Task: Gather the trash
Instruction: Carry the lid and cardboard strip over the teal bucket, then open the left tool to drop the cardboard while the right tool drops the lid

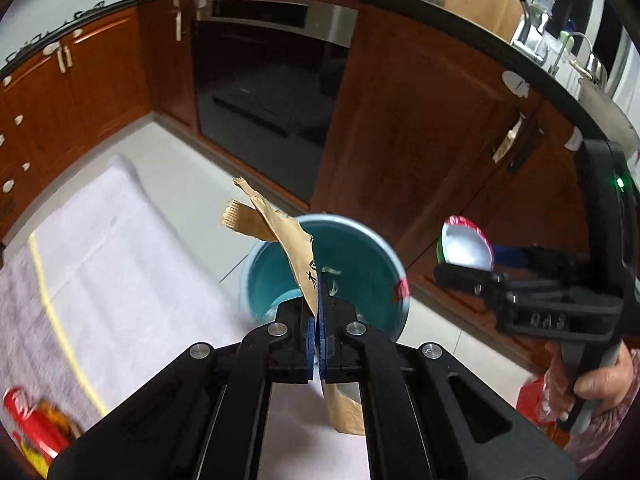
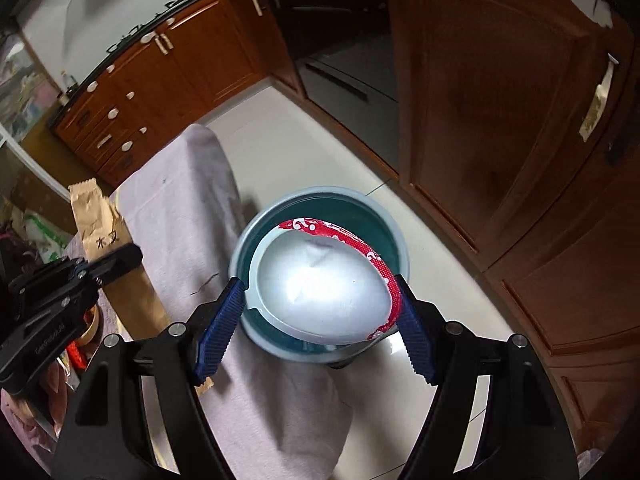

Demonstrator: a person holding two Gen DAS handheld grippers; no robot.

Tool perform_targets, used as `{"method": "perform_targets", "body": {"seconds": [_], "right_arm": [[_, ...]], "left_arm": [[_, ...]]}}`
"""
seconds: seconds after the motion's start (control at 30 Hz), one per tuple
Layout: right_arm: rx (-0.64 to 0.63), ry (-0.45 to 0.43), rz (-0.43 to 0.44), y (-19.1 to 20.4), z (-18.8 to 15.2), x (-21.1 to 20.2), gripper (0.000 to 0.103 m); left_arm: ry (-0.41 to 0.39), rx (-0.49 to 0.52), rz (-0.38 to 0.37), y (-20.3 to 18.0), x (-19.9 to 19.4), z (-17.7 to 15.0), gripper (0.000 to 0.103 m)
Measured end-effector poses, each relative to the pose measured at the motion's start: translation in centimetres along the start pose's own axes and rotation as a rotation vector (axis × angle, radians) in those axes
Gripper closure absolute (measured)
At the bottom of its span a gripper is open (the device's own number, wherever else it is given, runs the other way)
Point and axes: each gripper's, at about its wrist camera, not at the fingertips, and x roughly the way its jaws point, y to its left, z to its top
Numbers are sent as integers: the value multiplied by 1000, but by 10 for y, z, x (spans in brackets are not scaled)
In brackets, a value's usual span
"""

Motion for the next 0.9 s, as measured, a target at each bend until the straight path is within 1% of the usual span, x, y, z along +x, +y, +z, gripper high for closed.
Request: {"method": "perform_targets", "body": {"seconds": [0.17,0.43,0.47,0.5,0.53,0.57,0.63,0.73,0.9], "right_arm": [[26,13,-9,-15,13,19,33],[28,37,-14,-19,24,40,33],[27,40,-15,-19,25,42,33],[25,43,-17,-18,26,45,33],[24,45,-18,-18,27,46,33],[24,46,-18,-17,27,47,33],[23,46,-19,-16,28,49,33],[18,48,-16,-13,30,50,32],[-4,67,-10,-3,28,54,32]], "left_arm": [[31,23,-6,-7,41,16,101],[125,7,-17,1,95,12,99],[139,9,-17,2,99,11,94],[153,12,-16,2,103,10,87],[168,16,-3,2,107,8,60],[165,18,15,2,108,7,44],[136,31,46,2,106,5,43],[151,28,45,5,102,0,40],[145,15,48,12,88,-9,32]]}}
